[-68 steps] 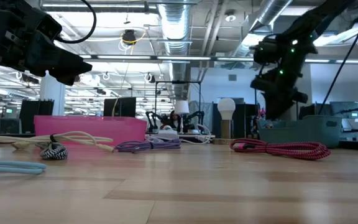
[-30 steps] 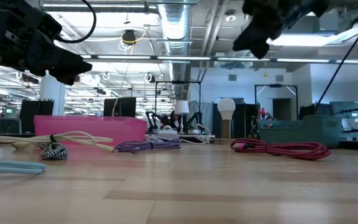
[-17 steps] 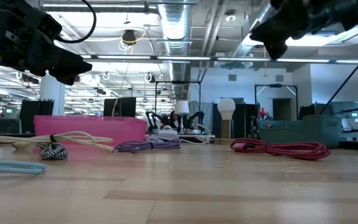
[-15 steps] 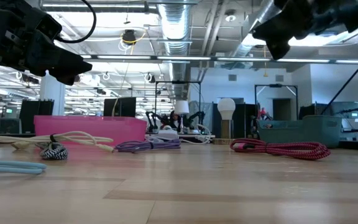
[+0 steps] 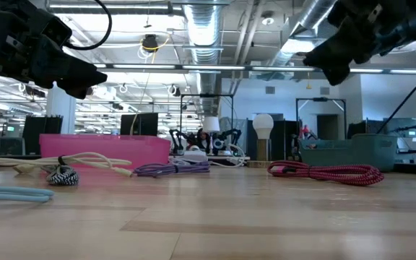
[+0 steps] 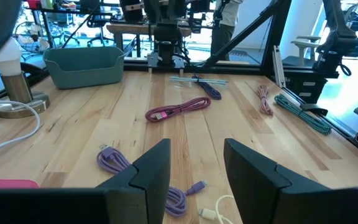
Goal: Pick & Place USB Port
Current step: Put the black and pink charger cable into the pink bin
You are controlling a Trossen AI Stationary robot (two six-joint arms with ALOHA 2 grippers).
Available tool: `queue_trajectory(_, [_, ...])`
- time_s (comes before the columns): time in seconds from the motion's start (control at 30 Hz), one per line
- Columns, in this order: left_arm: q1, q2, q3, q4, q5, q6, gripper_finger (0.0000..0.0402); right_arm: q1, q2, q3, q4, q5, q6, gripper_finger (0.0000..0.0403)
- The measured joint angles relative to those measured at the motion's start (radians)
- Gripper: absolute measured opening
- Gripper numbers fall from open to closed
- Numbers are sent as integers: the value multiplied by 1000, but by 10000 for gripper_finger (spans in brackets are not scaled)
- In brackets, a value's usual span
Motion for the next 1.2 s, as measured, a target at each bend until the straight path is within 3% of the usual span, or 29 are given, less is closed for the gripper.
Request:
queue_trajectory(0.47, [0, 0, 0, 6, 0, 0, 149, -1, 96, 0, 39, -18, 1, 58])
queue_trajectory(0.73, [0, 0, 0, 8, 0, 0, 149, 0, 132, 1, 240, -18, 1, 58])
queue_trajectory(1.2, [0, 0, 0, 11, 0, 0, 149, -1, 132, 1, 249, -18, 52, 58])
